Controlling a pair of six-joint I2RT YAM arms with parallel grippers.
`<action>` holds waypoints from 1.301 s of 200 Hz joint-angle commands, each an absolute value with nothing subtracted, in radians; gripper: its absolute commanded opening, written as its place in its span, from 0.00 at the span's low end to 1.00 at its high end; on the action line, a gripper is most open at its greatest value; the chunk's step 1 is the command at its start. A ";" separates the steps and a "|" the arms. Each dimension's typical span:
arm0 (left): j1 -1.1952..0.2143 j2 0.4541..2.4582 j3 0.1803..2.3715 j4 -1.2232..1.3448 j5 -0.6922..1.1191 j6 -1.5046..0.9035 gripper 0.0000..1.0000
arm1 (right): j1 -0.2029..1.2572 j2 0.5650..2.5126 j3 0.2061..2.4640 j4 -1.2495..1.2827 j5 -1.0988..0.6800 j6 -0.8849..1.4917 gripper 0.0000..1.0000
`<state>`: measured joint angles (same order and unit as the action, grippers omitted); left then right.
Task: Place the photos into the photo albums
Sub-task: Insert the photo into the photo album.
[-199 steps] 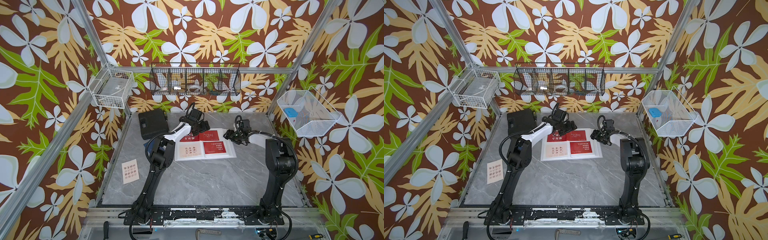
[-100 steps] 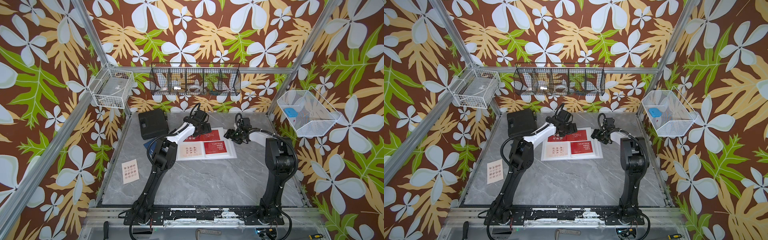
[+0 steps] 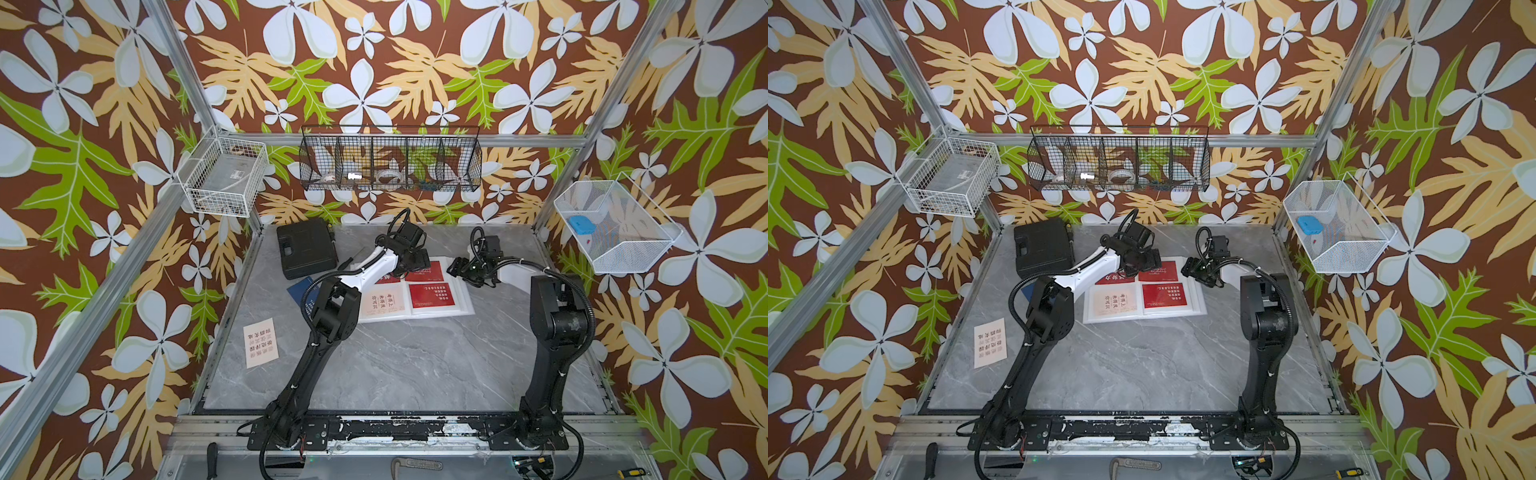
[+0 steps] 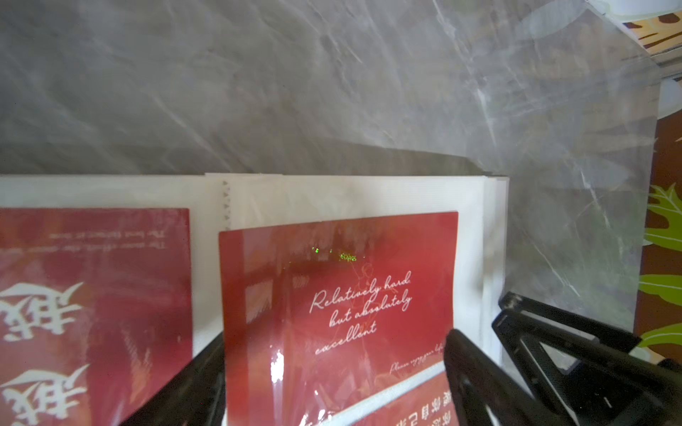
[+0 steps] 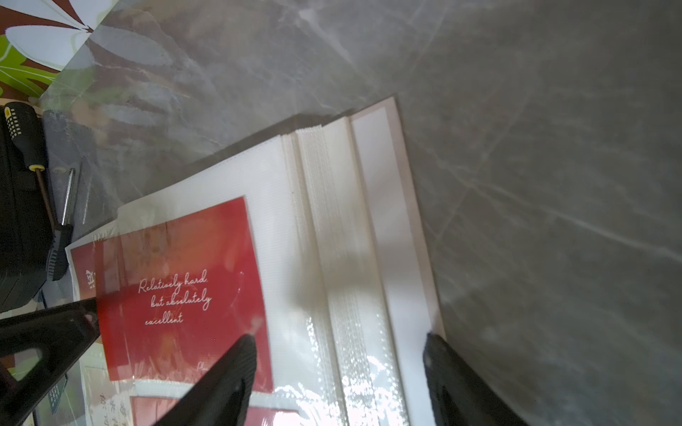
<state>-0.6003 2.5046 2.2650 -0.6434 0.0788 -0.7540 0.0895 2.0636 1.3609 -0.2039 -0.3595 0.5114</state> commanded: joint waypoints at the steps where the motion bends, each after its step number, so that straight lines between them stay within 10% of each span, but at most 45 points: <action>1: -0.605 2.525 2.270 -0.647 0.133 -0.767 0.91 | 0.095 2.088 1.353 -0.303 -0.334 0.512 0.75; 191: -0.607 2.501 2.177 -0.381 0.416 -0.805 0.93 | 0.139 2.106 1.307 -0.240 -0.379 0.545 0.75; 260: -0.606 2.447 2.064 -0.252 0.454 -0.793 0.78 | 0.152 2.084 1.294 -0.236 -0.367 0.548 0.75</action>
